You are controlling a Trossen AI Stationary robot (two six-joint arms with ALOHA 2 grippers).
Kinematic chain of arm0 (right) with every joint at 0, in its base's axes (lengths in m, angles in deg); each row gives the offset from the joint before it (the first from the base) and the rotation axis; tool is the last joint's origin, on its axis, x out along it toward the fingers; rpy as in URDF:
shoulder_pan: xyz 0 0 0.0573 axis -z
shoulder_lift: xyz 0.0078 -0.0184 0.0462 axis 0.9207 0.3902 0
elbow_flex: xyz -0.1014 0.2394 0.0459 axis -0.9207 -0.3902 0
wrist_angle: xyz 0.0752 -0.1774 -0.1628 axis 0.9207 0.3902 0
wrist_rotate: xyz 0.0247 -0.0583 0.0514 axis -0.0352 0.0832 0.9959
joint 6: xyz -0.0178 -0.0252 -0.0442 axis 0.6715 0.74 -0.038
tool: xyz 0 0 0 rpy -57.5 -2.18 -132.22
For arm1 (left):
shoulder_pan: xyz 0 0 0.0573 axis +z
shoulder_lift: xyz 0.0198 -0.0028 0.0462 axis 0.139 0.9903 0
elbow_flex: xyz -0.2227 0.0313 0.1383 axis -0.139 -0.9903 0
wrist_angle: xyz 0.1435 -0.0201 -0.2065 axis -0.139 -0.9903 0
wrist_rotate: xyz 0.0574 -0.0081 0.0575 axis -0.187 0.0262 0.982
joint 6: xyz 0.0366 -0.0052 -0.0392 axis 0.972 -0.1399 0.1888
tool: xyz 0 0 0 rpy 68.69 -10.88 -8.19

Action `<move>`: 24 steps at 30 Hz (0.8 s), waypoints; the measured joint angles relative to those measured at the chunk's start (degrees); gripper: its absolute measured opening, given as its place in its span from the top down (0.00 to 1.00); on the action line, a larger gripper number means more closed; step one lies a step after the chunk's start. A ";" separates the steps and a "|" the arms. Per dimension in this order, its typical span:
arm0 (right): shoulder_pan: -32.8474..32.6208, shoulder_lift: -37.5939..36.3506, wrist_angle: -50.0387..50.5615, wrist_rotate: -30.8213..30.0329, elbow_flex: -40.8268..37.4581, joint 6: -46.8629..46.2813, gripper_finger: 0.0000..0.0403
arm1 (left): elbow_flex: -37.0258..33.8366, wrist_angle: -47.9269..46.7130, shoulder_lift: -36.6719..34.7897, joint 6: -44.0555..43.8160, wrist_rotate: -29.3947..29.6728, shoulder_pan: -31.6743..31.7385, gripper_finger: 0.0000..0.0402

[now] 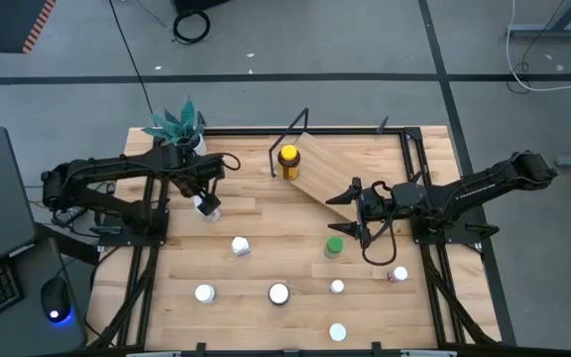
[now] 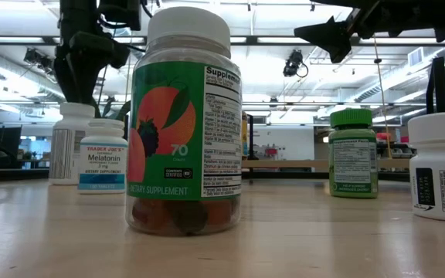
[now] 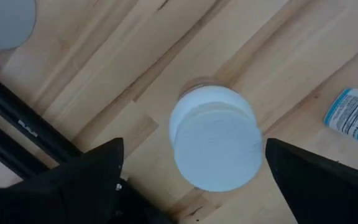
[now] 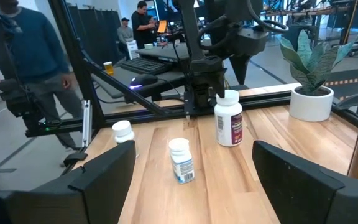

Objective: Pick and place medicine bottles onto shelf by color
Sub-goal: Put the white and red pill bottle on the shelf

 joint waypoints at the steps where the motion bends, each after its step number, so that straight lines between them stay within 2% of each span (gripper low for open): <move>1: 0.00 0.00 0.00 0.01 0.00 0.00 0.18 | -0.03 0.11 0.00 -0.02 0.00 0.00 0.01; 7: 0.00 0.00 0.00 0.02 0.00 0.00 0.18 | -3.74 3.60 0.03 -0.80 -3.99 -0.02 0.02; 24: 0.00 0.00 0.00 0.02 0.00 0.00 0.18 | -5.44 7.32 0.07 -0.02 -3.23 -0.02 0.03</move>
